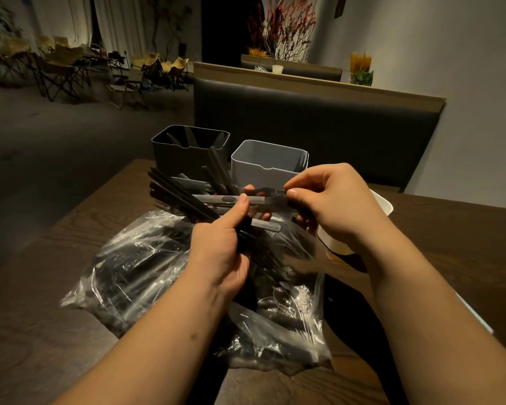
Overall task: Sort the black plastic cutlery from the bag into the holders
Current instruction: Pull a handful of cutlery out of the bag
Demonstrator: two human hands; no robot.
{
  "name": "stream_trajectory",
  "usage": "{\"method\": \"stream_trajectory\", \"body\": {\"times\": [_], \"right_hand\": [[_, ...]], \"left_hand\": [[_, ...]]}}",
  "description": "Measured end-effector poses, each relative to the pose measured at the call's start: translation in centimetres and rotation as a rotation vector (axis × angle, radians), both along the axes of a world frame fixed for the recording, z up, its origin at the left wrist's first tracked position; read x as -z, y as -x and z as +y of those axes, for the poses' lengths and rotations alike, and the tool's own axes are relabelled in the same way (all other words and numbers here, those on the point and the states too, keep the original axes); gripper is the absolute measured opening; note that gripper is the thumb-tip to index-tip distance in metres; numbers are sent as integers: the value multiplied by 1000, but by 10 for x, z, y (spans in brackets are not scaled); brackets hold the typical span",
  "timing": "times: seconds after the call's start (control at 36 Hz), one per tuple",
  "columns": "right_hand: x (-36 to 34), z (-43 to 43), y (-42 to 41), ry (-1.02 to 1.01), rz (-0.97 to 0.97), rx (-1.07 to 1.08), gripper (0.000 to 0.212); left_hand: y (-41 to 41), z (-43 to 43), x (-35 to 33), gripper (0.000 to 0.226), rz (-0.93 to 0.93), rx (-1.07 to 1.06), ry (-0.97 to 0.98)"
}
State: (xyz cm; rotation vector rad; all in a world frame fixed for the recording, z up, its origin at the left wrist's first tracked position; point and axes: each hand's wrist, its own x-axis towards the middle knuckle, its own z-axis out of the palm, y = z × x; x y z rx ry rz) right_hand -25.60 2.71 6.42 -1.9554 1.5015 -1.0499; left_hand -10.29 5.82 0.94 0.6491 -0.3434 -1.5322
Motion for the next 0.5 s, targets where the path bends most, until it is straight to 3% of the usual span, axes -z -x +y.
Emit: {"method": "stream_trajectory", "body": {"times": [0.22, 0.36, 0.5], "right_hand": [[-12, 7, 5, -209, -151, -131, 25], [-10, 3, 8, -151, -170, -64, 20], [-7, -1, 13, -1, -283, 59, 11]], "left_hand": [[0, -3, 1, 41, 10, -39, 12], [1, -5, 4, 16, 46, -51, 8], [-1, -6, 3, 22, 21, -80, -21]]}}
